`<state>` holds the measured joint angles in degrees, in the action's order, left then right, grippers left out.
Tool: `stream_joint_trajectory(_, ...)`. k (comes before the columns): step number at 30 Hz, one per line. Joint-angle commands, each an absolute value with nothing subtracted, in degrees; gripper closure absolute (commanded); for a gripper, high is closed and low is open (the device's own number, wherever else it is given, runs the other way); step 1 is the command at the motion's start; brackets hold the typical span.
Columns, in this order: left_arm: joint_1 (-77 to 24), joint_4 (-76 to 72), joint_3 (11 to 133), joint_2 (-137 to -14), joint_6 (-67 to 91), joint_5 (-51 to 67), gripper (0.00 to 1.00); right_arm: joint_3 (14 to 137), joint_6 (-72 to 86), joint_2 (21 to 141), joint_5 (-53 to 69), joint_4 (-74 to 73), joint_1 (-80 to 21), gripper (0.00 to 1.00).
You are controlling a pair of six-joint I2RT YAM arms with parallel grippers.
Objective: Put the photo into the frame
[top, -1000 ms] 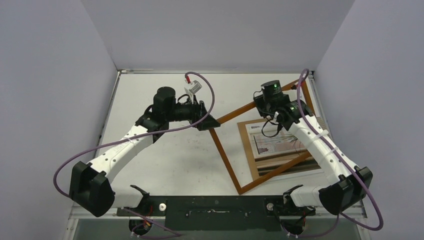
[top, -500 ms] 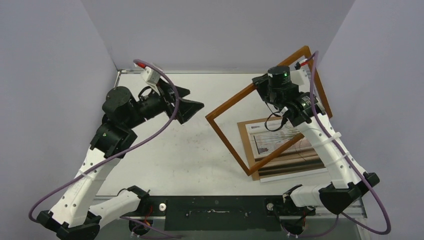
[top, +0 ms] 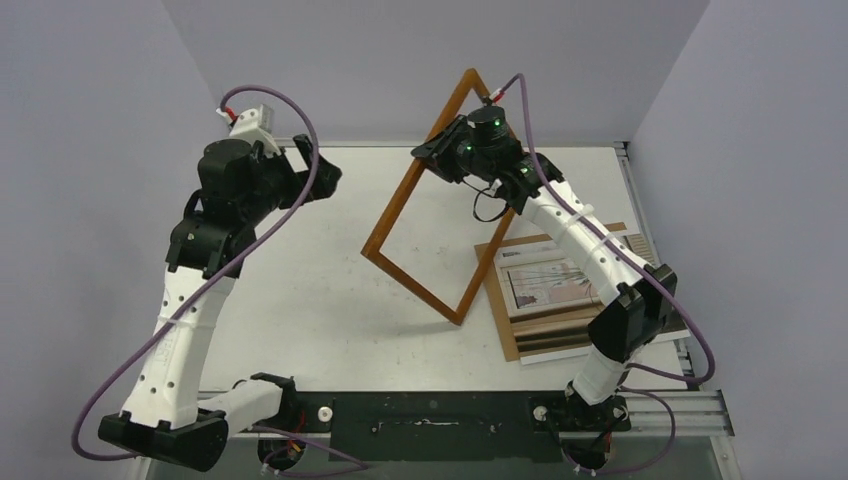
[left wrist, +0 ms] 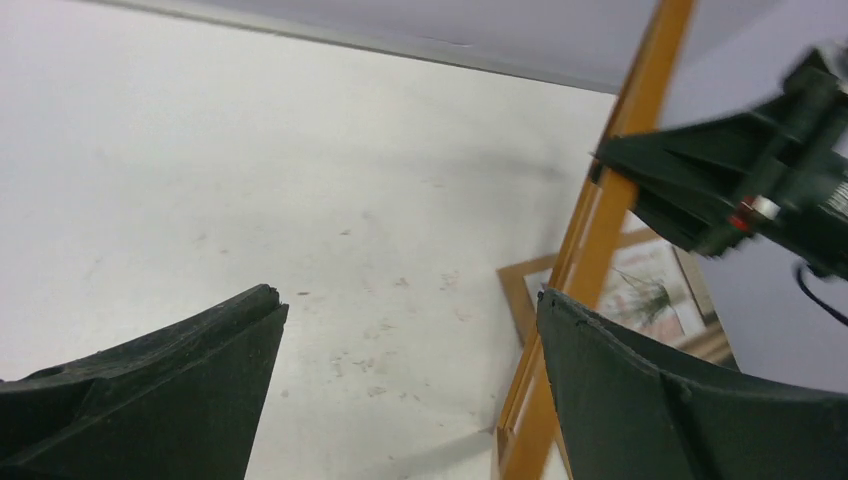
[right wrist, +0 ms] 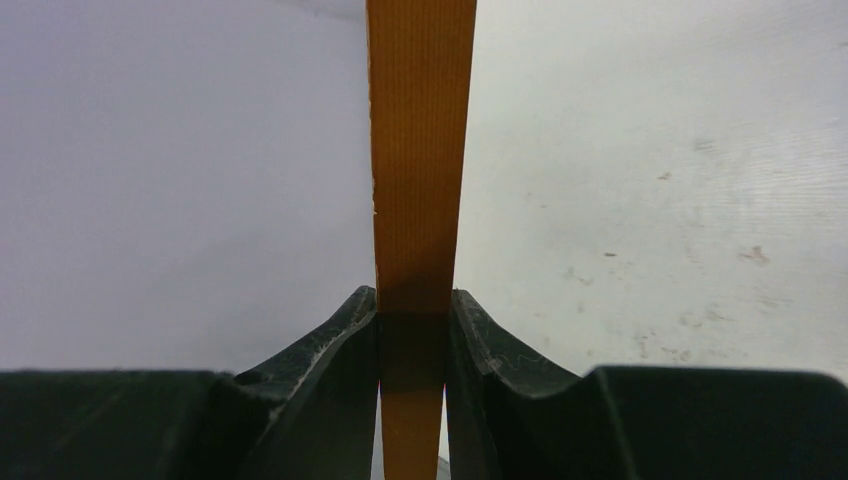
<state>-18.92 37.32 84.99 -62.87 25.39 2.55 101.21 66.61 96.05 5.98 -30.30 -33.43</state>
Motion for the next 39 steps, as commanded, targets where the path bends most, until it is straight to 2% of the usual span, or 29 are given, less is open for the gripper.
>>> stream_joint_trajectory(1,-5.6,41.5,85.0,-65.4,29.7,9.7,0.03,106.4,68.0,98.5,17.6,-14.4,-35.1,1.0)
stream_joint_trajectory(7,-2.8,38.7,80.0,-70.6,30.5,13.4,0.05,110.2,77.2,106.1,29.7,4.2,-36.6,1.0)
stream_joint_trajectory(11,1.7,36.8,77.7,-73.7,32.3,17.1,0.09,113.0,83.6,111.2,33.0,10.8,-37.2,1.0)
stream_joint_trajectory(16,5.0,36.7,77.1,-76.1,31.5,16.3,0.11,114.8,96.0,118.9,35.9,26.0,-38.0,1.0)
stream_joint_trajectory(22,6.8,34.0,75.2,-80.1,30.8,16.3,0.11,119.8,99.1,124.8,40.2,26.6,-38.8,1.0)
stream_joint_trajectory(29,8.0,27.8,71.4,-87.7,30.6,19.4,0.12,114.6,96.0,125.7,45.3,26.4,-38.0,0.99)
stream_joint_trajectory(34,7.7,24.2,71.0,-93.2,30.1,22.5,0.12,107.4,89.6,121.6,47.1,21.8,-36.7,0.88)
stream_joint_trajectory(39,5.7,22.8,71.6,-99.0,28.4,22.0,0.12,100.9,77.7,116.1,47.4,9.2,-33.9,0.78)
